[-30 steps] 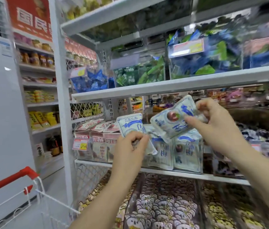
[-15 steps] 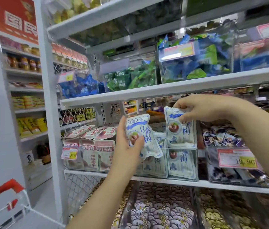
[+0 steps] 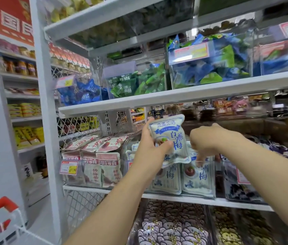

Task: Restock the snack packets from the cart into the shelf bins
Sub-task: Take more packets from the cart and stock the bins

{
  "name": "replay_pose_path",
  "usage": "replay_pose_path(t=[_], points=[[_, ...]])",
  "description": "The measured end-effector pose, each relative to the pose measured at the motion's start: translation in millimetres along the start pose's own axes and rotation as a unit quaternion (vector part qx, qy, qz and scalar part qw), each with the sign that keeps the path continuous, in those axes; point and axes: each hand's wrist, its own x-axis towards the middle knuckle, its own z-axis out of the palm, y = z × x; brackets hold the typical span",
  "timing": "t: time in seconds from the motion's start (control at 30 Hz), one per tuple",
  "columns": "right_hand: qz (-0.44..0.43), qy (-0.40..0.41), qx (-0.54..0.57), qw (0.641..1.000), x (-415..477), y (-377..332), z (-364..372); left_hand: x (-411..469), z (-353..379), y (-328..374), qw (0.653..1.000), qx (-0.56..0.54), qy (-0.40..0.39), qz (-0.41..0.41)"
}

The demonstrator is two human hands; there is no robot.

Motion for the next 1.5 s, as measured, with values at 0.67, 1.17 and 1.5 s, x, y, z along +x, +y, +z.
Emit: replay_pose_path(t=[0.67, 1.17, 1.5], points=[[-0.084, 0.28, 0.4, 0.869, -33, 38, 19, 30, 29, -1, 0.981, 0.158, -0.073, 0.084], [-0.032, 0.248, 0.433, 0.866, -13, 40, 25, 45, 39, 3, 0.82, 0.559, -0.115, 0.049], [-0.109, 0.157, 0.376, 0.907, -22, 48, 11, 45, 14, 0, 0.88, 0.451, -0.14, 0.044]])
